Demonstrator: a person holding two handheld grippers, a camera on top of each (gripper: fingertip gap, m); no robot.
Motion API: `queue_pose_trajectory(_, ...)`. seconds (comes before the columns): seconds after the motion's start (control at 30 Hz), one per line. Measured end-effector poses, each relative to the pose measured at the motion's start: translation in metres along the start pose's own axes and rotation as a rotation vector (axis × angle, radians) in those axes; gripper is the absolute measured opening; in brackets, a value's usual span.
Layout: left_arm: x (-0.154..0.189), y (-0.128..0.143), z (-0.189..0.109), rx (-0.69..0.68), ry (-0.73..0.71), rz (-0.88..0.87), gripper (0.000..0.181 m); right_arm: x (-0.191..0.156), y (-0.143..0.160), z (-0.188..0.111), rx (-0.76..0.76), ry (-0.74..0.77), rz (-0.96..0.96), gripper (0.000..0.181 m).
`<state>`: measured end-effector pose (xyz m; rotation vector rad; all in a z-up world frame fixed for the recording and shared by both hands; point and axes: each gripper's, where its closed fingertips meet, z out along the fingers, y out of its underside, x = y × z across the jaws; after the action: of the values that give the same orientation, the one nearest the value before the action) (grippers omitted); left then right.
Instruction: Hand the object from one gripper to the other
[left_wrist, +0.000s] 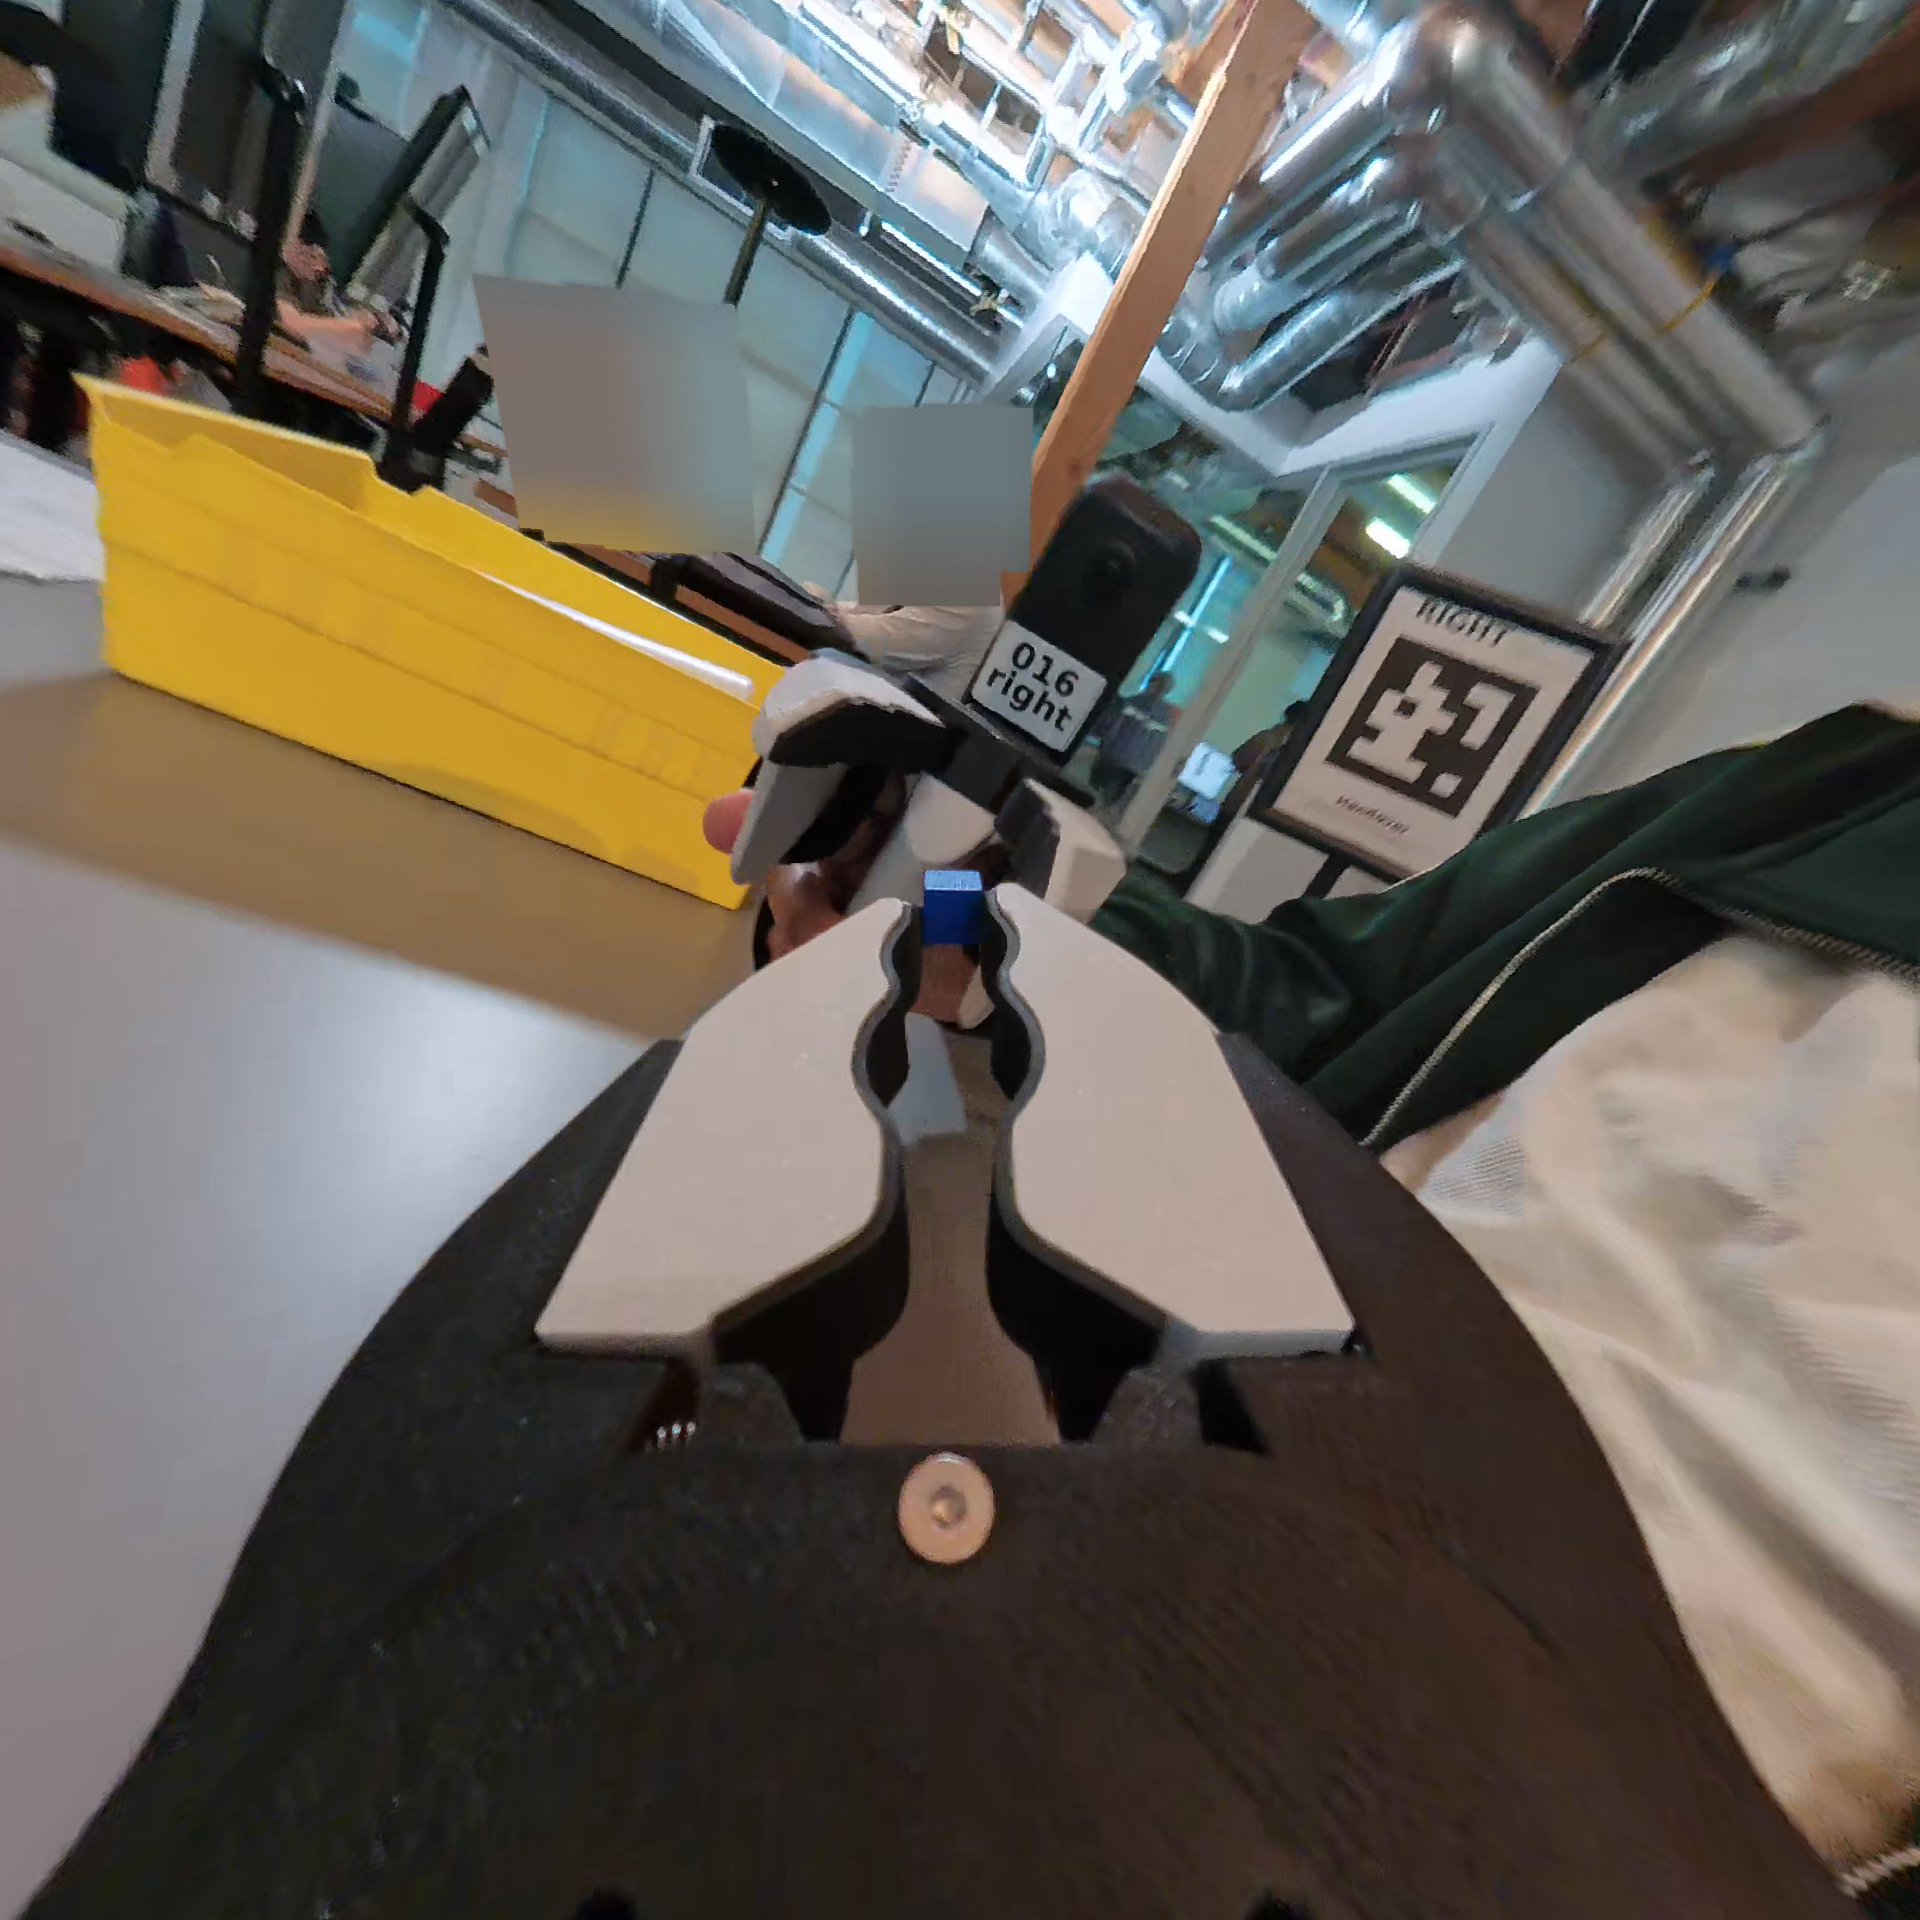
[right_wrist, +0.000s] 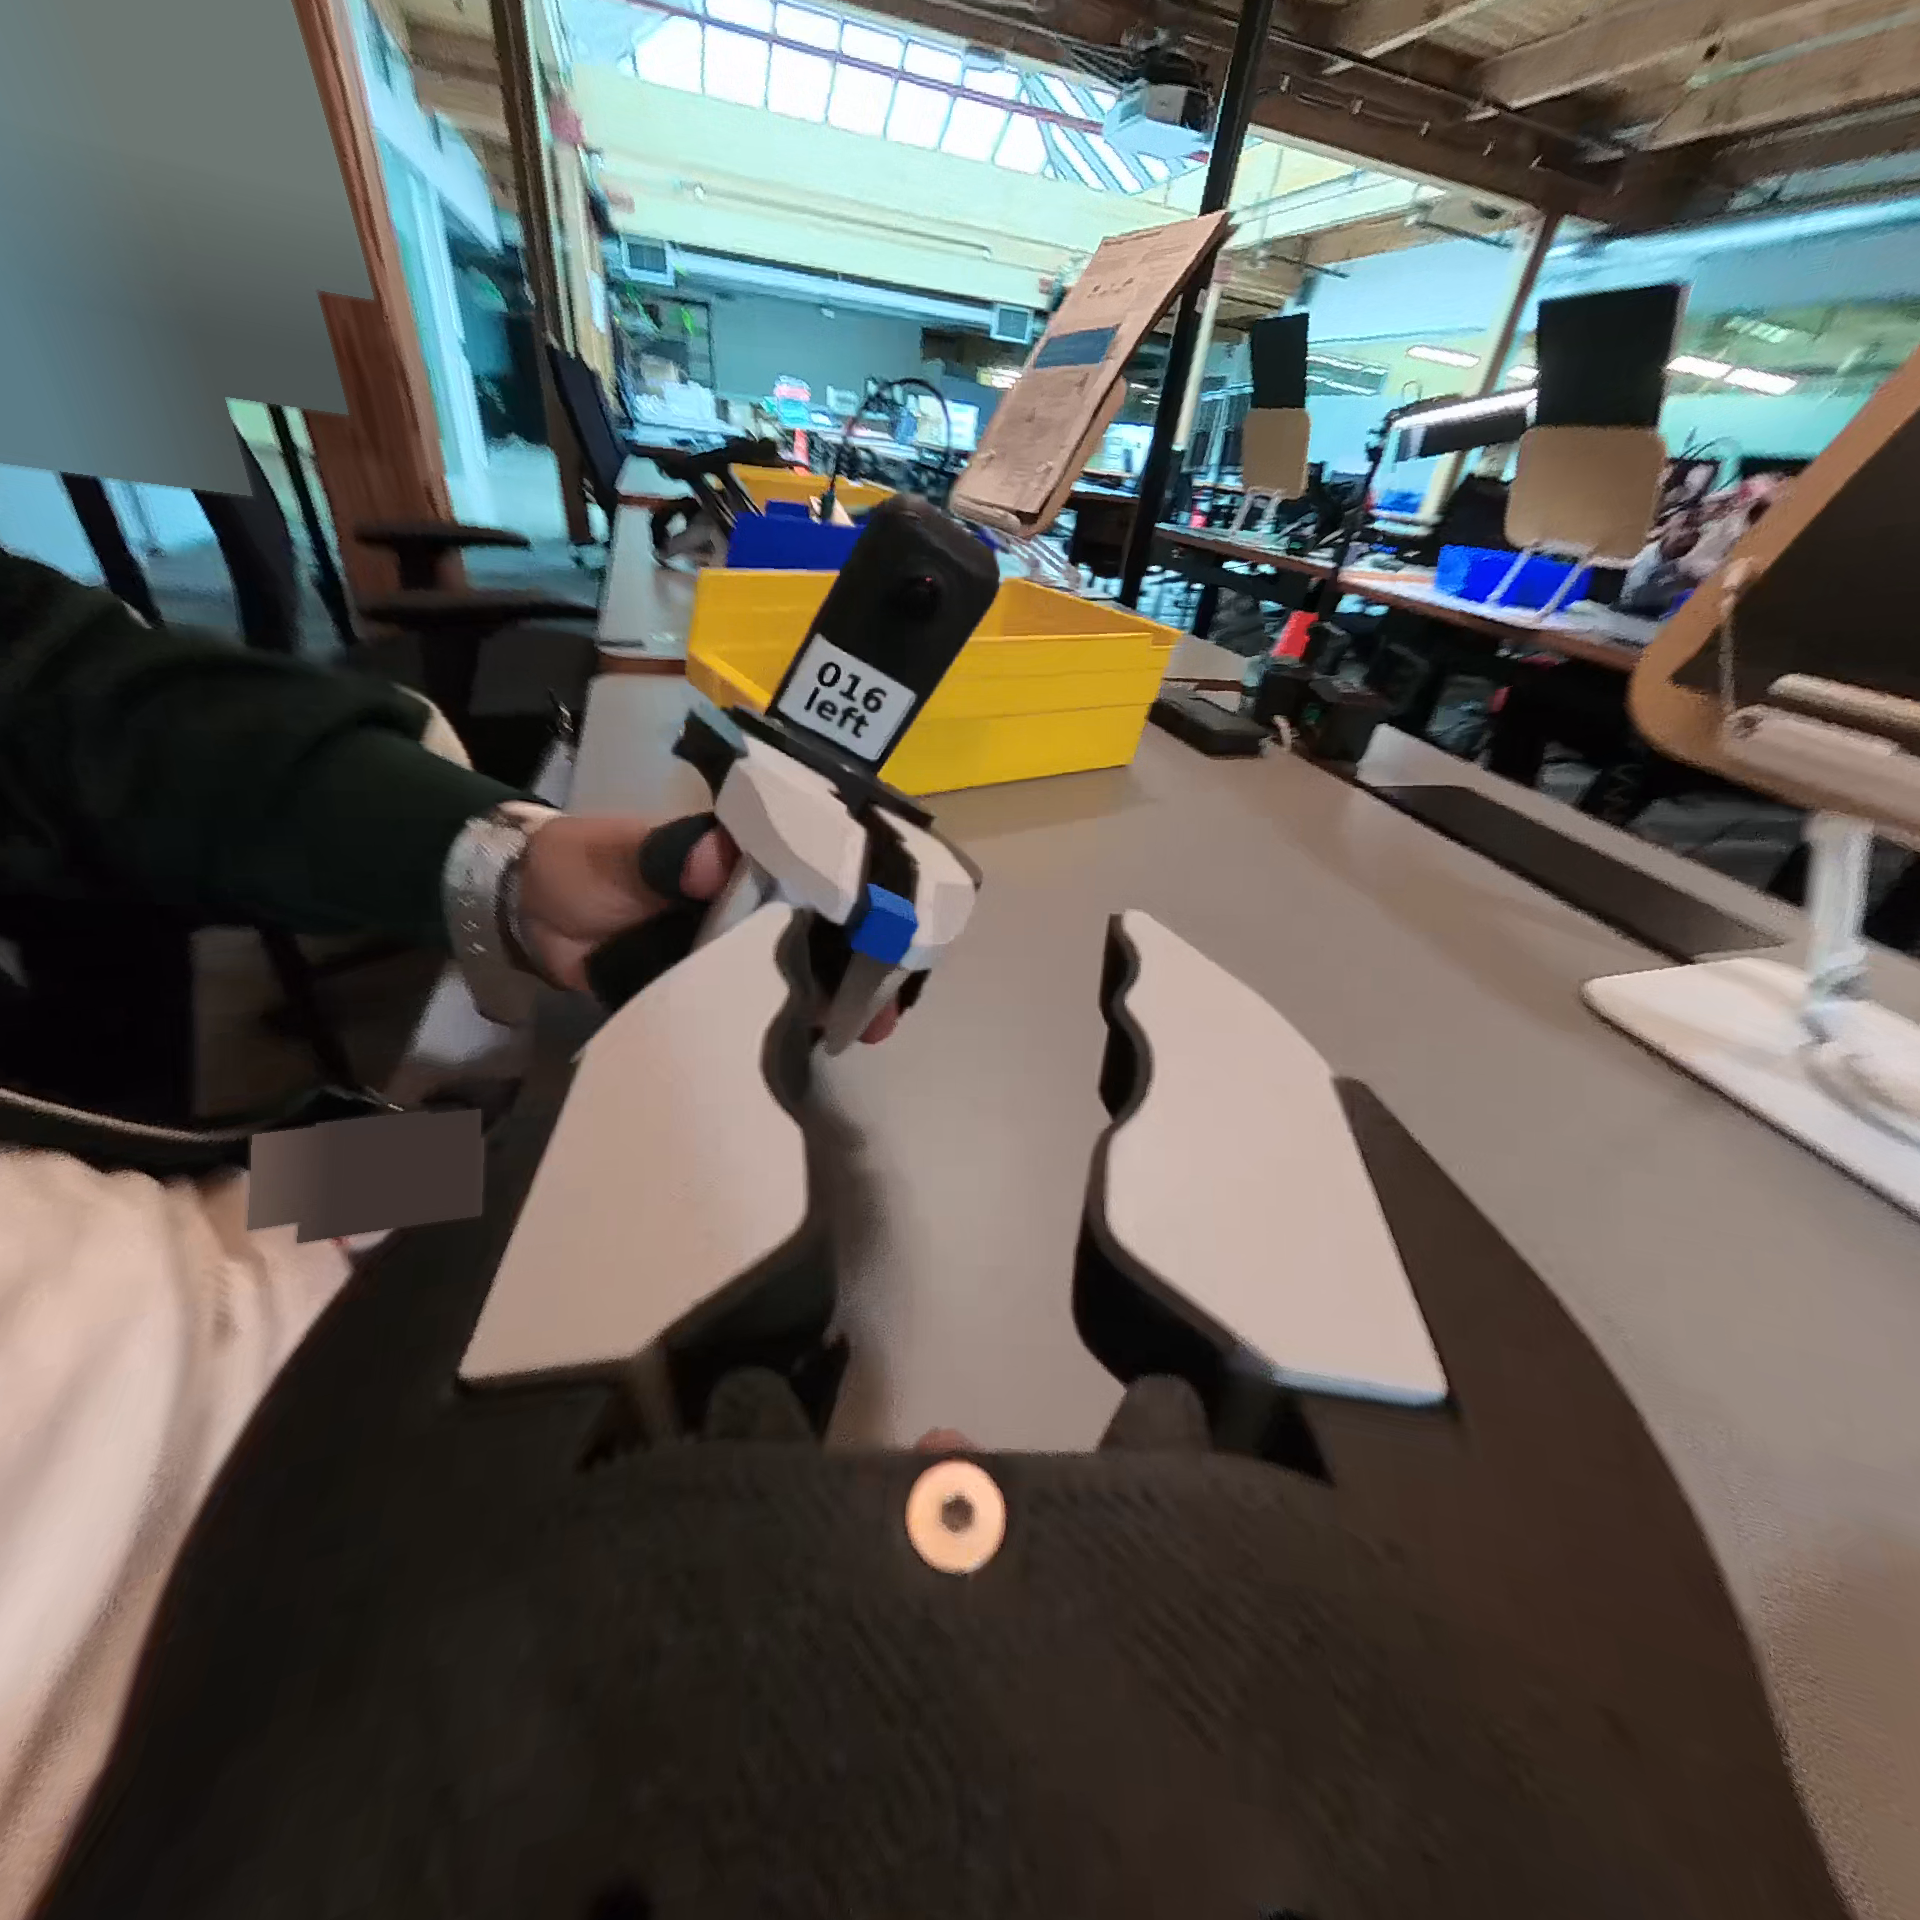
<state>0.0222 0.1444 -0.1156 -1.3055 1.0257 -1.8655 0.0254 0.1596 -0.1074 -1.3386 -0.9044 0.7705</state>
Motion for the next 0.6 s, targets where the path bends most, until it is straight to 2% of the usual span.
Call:
queue_pose_trajectory(0.23,0.001,0.0,0.001,-0.053,-0.111,0.282,0.011,0.001,-0.003,-0.004,0.064,-0.158,0.517,0.042)
queue_pose_trajectory(0.33,-0.001,-0.002,0.0,-0.088,-0.187,0.436,0.011,-0.001,0.006,-0.004,0.033,-0.252,0.752,0.031)
queue_pose_trajectory(0.43,-0.002,0.001,0.0,-0.169,-0.257,0.628,0.011,-0.006,0.011,-0.003,0.021,-0.363,0.976,0.029)
queue_pose_trajectory(0.5,-0.002,0.006,0.002,-0.224,-0.288,0.742,0.011,-0.009,0.009,-0.002,0.042,-0.416,1.076,0.029)
queue_pose_trajectory(0.6,0.001,0.011,0.007,-0.252,-0.294,0.816,0.011,-0.014,0.012,-0.001,0.021,-0.45,1.128,0.027)
